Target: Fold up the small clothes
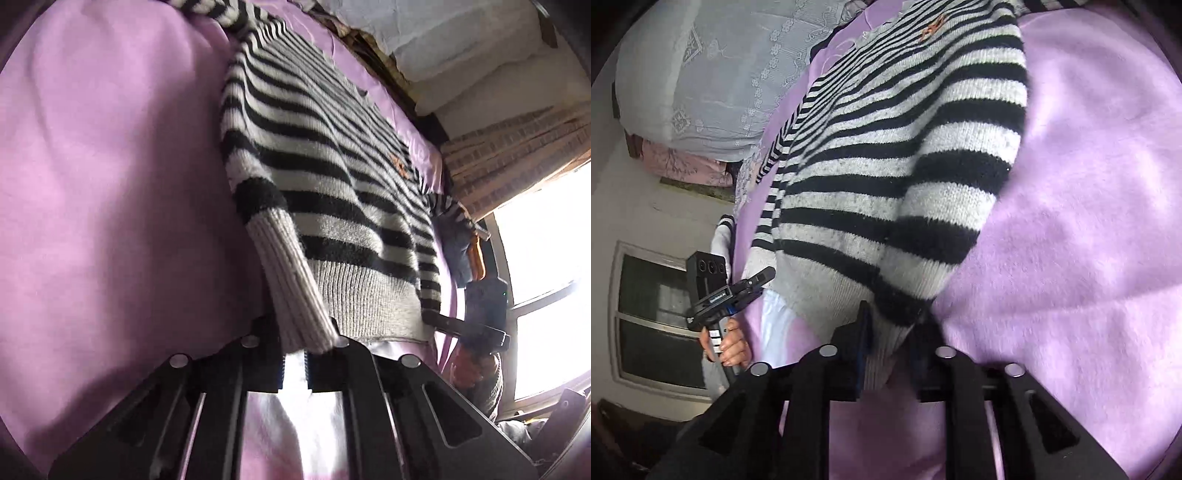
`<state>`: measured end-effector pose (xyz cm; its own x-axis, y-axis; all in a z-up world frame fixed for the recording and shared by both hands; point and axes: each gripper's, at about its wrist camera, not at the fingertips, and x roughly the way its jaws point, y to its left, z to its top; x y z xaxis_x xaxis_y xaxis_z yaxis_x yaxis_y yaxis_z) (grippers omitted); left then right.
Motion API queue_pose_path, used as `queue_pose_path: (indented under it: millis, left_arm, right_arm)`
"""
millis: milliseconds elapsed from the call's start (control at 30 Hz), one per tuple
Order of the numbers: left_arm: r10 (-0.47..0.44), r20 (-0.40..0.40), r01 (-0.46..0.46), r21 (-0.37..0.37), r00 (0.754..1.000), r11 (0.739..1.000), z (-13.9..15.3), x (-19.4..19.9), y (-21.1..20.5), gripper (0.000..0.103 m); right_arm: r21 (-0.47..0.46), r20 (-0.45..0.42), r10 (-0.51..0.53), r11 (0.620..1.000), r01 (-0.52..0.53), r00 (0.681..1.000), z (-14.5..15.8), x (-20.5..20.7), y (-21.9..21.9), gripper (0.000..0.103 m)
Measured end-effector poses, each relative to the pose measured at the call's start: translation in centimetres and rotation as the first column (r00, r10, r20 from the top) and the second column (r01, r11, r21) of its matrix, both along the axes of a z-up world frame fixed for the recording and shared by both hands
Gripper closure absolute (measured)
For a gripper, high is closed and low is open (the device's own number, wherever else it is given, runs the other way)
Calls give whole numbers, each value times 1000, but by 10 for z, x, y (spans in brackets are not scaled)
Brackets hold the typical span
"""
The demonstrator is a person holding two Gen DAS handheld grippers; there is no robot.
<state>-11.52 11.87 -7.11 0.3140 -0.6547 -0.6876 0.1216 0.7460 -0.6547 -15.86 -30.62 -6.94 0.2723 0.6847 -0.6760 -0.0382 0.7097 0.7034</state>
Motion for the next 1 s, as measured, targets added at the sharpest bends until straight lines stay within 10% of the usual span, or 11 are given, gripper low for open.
queue_pose_path:
  millis: [300,500,600,700,833,1000]
  left_arm:
    - [-31,209,3,137,977,991,64,8,-18,65]
    - [-52,79,36,183,996,982,19,39,-40,51]
    - [-2,71,-5,101,997,995,25,33,-15,47]
    - [62,152,-82,128,986,988,50,26,-4,46]
    - [24,251,-59,133,968,989,88,35,-27,35]
    - [-40,224,-3,187,974,982,90,74,-83,29]
  right_arm:
    - [-75,244,-103,989,125,964,50,2,-20,70]
    - [-41,127,-65,997,71,990,-4,27,1,89]
    - [-28,176,-171,983,179,969,13,20,-27,77]
    - [-87,293,-362,912,401,885,40,22,-62,40]
    - [-55,397,-554,782,621,732,64,37,-107,38]
    - [85,308,-790,577,812,530,58,66,-161,35]
